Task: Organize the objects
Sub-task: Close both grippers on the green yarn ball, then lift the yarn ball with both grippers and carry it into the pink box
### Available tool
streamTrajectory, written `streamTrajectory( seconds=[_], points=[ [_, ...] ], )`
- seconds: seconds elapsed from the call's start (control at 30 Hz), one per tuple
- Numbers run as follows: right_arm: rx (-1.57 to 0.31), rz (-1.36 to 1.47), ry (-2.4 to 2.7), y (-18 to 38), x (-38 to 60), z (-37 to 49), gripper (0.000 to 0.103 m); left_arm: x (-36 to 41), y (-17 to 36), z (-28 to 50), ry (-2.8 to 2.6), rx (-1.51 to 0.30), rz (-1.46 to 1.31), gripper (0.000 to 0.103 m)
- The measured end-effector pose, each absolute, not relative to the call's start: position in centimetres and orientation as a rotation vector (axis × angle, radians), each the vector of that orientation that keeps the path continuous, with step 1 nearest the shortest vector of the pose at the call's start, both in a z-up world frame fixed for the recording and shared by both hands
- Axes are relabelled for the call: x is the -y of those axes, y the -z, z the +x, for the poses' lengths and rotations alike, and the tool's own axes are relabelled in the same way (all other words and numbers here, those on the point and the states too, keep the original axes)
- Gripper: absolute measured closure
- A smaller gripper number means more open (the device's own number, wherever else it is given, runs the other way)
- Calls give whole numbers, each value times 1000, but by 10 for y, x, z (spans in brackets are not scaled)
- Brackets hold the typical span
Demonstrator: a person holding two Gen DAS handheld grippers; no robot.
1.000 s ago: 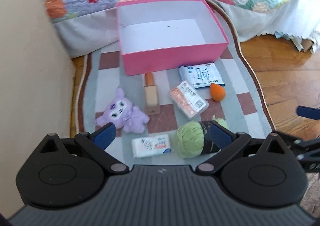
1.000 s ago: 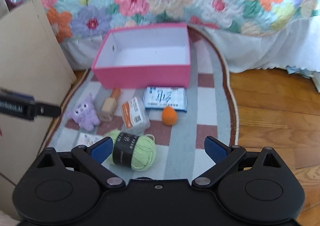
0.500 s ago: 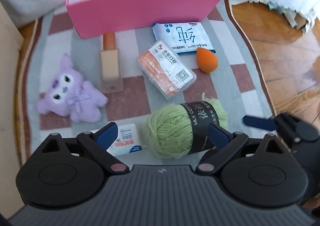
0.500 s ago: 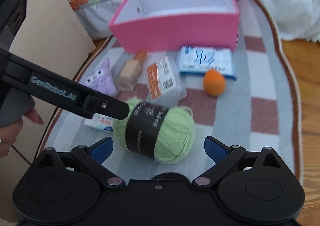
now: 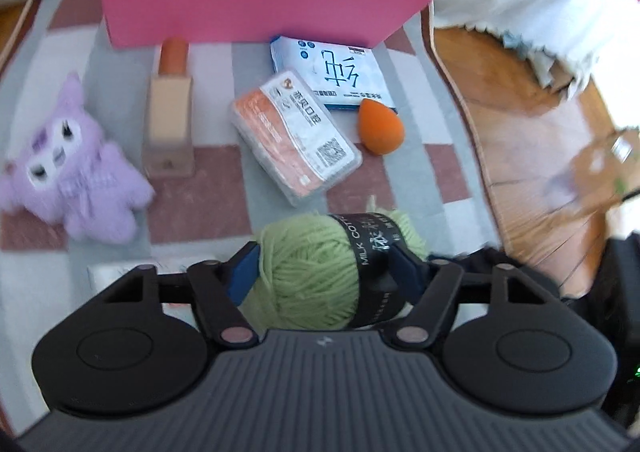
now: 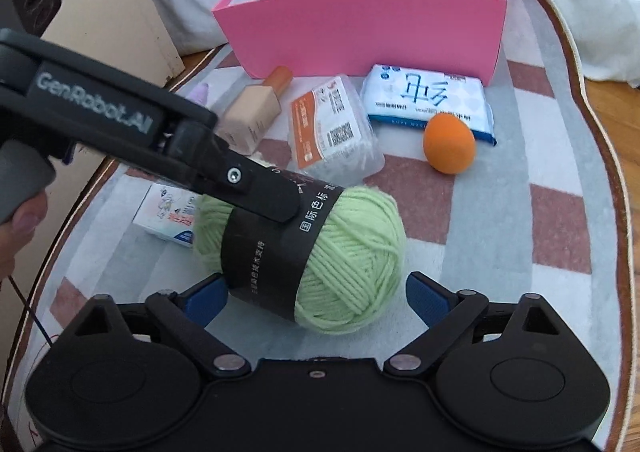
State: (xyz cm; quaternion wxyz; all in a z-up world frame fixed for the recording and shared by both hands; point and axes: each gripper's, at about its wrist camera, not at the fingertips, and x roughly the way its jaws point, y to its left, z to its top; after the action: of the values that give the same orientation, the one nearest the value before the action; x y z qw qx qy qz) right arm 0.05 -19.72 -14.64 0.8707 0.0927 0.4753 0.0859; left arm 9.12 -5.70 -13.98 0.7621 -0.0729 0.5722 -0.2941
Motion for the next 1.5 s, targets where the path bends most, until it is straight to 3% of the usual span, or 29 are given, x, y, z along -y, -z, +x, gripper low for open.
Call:
streamTrajectory(
  seconds=[0.13, 0.3, 0.67, 1.07, 1.27, 1.5],
  points=[
    [-966, 179, -185, 142, 194, -5, 22, 52, 140, 87, 651, -1231, -211, 43],
    [-940, 141, -167, 127, 191, -13, 23, 54, 122, 80, 676, -1217, -233, 43],
    [-710, 16, -147, 33, 198, -9, 23, 53, 8, 85, 747, -998, -181, 43],
    [-587, -11, -124, -44, 241, 91, 23, 79, -76, 185, 704, -869, -128, 43],
    [-672, 35, -137, -34, 260, 169, 23, 97, -63, 266, 680, -936, -139, 43],
    [-841, 42, -80, 27, 265, 244, 23, 116, 20, 335, 654, -1032, -172, 43]
  ],
)
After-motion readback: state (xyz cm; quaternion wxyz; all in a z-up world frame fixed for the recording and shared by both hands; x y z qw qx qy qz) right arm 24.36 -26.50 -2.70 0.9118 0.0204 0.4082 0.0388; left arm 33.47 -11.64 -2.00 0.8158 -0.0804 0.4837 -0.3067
